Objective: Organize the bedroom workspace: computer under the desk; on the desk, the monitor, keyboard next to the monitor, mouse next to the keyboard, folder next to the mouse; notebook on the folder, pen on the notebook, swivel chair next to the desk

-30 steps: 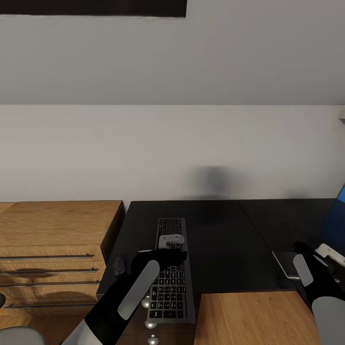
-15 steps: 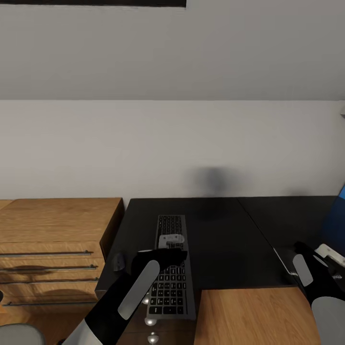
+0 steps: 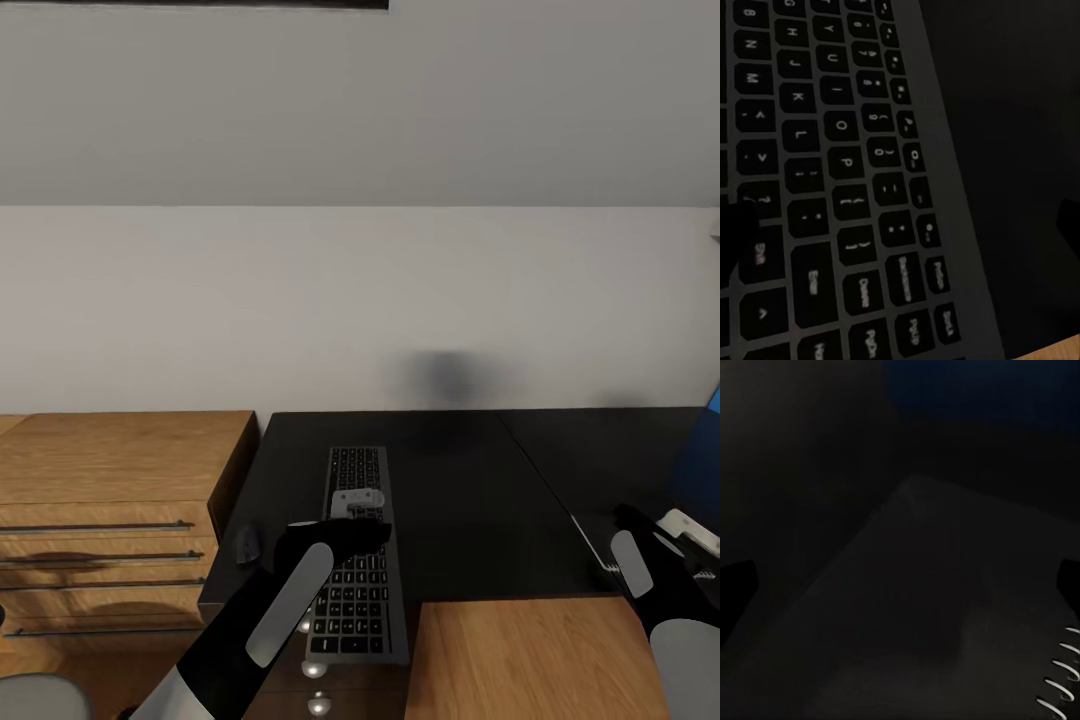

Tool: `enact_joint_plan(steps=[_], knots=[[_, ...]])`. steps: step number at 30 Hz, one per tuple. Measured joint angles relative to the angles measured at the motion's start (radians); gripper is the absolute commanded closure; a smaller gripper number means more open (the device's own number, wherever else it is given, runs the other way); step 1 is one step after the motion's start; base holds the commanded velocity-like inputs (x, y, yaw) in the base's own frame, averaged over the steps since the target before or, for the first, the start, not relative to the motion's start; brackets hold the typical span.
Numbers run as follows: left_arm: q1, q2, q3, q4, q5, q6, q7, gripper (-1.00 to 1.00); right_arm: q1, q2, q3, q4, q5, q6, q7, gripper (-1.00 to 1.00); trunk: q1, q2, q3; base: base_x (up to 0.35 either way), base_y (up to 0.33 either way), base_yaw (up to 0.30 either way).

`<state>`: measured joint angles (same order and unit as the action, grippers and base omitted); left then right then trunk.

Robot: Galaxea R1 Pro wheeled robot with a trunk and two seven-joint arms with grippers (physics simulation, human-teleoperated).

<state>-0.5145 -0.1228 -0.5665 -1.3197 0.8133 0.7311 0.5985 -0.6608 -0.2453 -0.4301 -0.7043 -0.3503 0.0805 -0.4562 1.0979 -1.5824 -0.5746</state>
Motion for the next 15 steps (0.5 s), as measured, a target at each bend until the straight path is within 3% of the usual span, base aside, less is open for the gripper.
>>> enact_joint_plan(steps=[12,15], knots=[[0.000,0.000,0.000,0.000,-0.001,0.000,0.000,-1.00,0.000,0.000,0.000,0.002,0.000,0.004,-0.001,-1.00,0.046,-0.084,-0.038,0.000,0.000,0.000],[0.000,0.000,0.000,0.000,-0.001,0.000,0.000,-1.00,0.000,0.000,0.000,0.002,0.000,0.004,-0.001,-1.00,0.046,-0.084,-0.038,0.000,0.000,0.000]])
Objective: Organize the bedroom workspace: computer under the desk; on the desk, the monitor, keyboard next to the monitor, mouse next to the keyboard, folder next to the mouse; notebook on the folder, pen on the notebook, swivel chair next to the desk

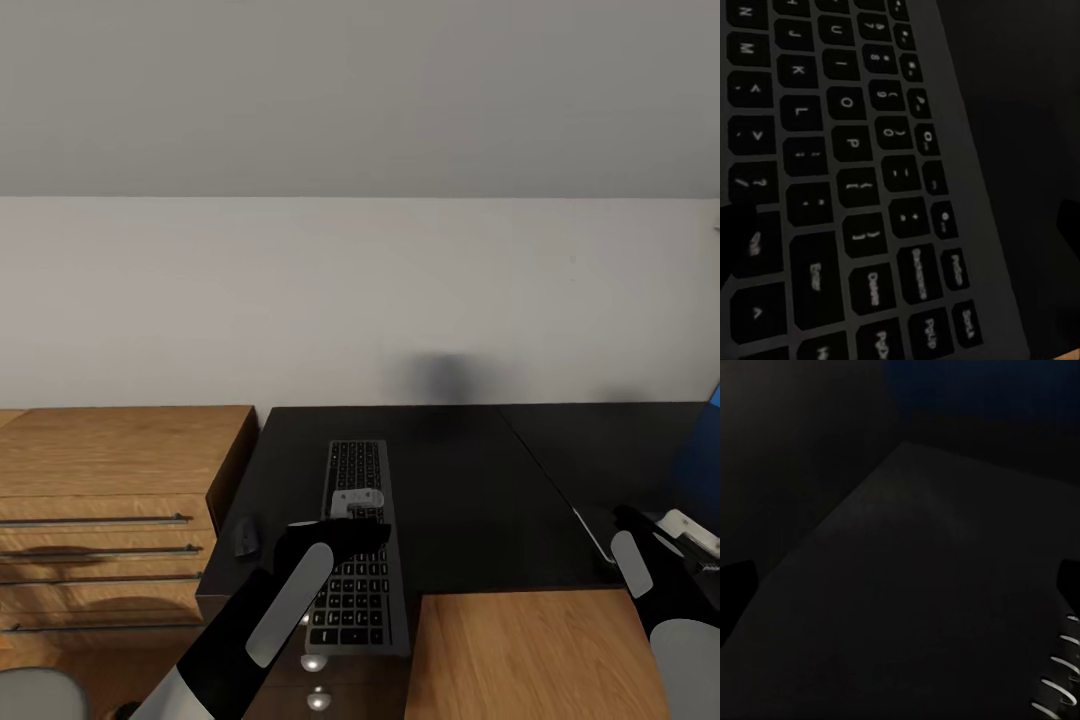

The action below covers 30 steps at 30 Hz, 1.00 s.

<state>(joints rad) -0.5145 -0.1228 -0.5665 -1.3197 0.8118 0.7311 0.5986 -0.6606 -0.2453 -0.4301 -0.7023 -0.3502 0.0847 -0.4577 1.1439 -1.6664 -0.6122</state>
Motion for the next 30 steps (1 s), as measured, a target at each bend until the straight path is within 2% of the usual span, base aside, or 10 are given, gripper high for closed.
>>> enact_joint_plan(steps=[30], knots=[[0.000,0.005,0.004,0.002,0.001,0.000,-0.006,-1.00,-0.002,-0.002,0.002,0.010,0.012,0.024,0.000,-1.00,0.000,0.000,0.000,0.000,0.000,0.000]])
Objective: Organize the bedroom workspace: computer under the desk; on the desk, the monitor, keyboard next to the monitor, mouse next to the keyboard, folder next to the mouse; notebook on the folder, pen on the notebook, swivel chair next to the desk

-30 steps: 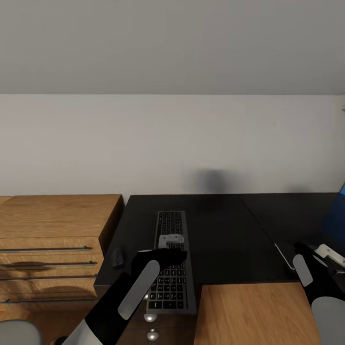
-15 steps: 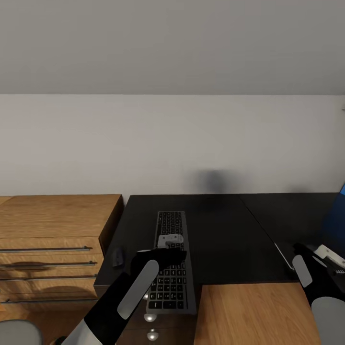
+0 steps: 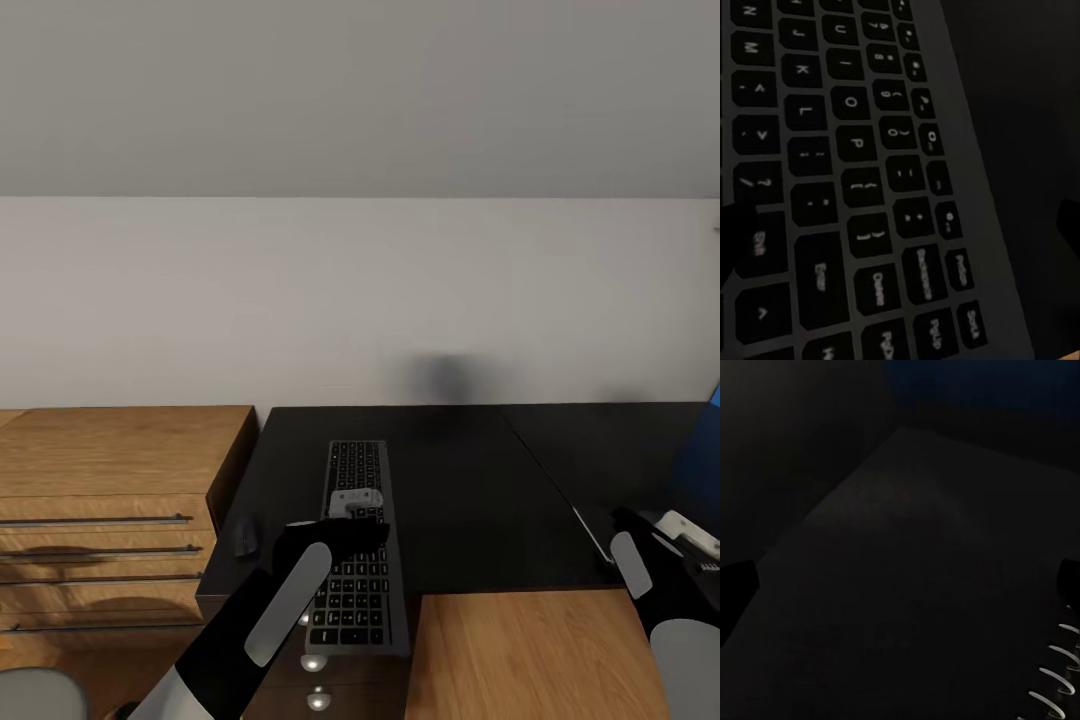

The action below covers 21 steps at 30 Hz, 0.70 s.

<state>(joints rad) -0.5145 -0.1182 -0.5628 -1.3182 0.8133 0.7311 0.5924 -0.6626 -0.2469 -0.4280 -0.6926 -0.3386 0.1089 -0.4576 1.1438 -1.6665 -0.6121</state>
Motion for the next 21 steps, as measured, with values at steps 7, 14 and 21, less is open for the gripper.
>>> enact_joint_plan(steps=[7,14,21], knots=[[0.000,0.000,0.000,-0.001,0.000,-0.001,0.000,-1.00,0.000,0.000,0.001,0.002,0.002,0.000,0.000,-1.00,0.000,0.000,0.000,0.000,0.118,0.000],[0.000,0.000,-0.002,-0.001,0.000,-0.001,0.000,-1.00,0.000,0.000,0.001,0.002,0.001,0.000,0.000,-1.00,0.000,0.000,0.000,0.000,0.144,0.000],[0.000,0.000,-0.003,0.000,0.000,-0.001,0.000,-1.00,0.000,0.000,0.001,0.001,0.000,0.000,0.000,-1.00,0.000,0.000,0.000,0.000,0.010,0.000]])
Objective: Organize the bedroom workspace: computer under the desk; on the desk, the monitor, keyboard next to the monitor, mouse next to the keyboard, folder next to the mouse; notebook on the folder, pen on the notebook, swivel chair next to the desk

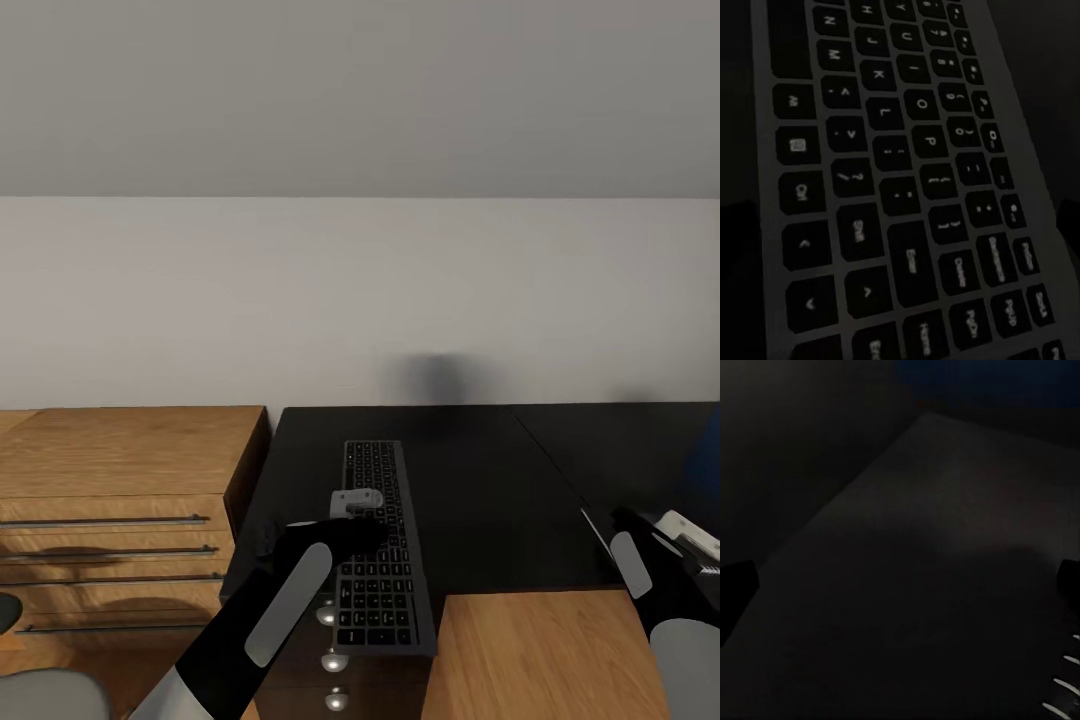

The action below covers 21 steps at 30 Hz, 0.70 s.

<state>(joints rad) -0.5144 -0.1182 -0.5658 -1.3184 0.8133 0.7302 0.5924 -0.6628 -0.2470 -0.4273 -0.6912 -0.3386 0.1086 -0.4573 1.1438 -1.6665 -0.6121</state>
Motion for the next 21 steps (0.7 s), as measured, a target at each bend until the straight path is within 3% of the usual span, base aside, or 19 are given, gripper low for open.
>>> enact_joint_plan(steps=[21], knots=[[0.000,0.000,-0.003,0.000,0.001,0.001,-0.001,-1.00,0.000,0.000,0.000,0.000,0.000,0.000,0.000,-1.00,0.000,0.000,0.000,0.000,0.041,0.000]])
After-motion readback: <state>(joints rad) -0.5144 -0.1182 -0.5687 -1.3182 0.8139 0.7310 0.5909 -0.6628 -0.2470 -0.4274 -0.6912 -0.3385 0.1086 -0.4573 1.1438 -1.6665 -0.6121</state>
